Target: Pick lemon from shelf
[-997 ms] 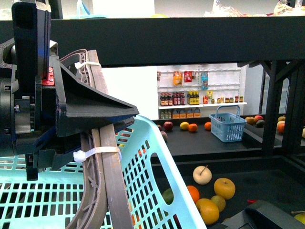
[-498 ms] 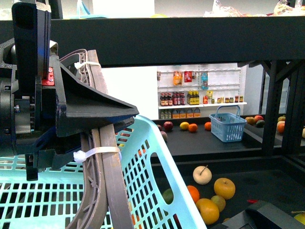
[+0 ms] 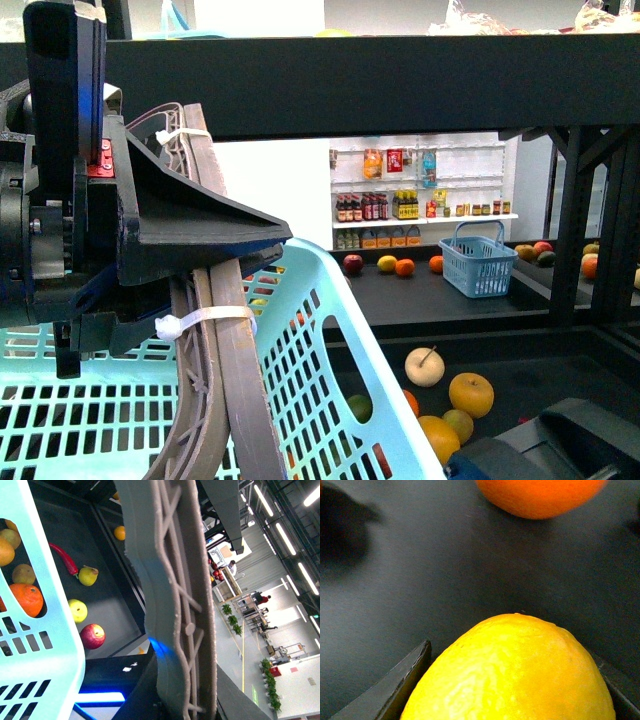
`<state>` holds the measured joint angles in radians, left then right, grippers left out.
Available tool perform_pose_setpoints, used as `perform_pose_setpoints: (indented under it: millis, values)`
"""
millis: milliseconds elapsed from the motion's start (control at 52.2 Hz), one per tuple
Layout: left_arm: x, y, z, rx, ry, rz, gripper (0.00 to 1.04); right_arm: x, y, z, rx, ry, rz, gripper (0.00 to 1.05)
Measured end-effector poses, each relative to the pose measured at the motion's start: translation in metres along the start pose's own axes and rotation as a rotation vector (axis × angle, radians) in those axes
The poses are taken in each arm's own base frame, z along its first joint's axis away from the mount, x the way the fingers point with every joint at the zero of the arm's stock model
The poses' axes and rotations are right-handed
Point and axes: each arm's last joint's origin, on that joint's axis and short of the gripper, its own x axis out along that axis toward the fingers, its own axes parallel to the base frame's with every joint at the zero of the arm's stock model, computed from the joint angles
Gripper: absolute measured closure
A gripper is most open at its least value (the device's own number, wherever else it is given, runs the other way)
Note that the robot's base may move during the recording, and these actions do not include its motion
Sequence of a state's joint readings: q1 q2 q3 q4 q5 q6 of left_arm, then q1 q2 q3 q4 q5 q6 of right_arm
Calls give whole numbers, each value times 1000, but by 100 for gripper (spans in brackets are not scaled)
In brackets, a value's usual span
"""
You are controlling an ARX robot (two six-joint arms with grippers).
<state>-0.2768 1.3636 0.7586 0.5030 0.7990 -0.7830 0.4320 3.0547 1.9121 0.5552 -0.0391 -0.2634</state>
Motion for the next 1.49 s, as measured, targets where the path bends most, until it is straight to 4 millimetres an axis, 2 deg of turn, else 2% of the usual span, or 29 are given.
perform_pose_setpoints:
  millis: [230,441,613,728,824,843,1016,1284,1495]
  values:
    - [0,0,0,-11,8,-8,95,-17,-27,1,97,3,-82,29]
    - [0,0,0,-21,11,-11,95,-48,-51,3,188,-20,-172,29]
    - [1,-1,-1,-33,14,-14,95,-80,-83,4,258,-19,-291,29]
    - [1,-1,-1,-32,22,-21,95,-110,-117,23,338,-75,-388,30]
    - [1,-1,-1,-38,22,-20,95,-130,-137,40,367,-139,-439,30]
    - [1,-1,-1,-37,18,-16,95,-139,-146,47,381,-165,-460,30]
    - [1,-1,-1,-26,11,-10,95,-184,-179,69,429,-262,-545,30]
    - [1,-1,-1,-29,21,-20,95,-242,-199,78,513,-330,-541,30]
    - [1,-1,-1,-29,16,-15,95,-293,-197,112,626,-458,-311,30]
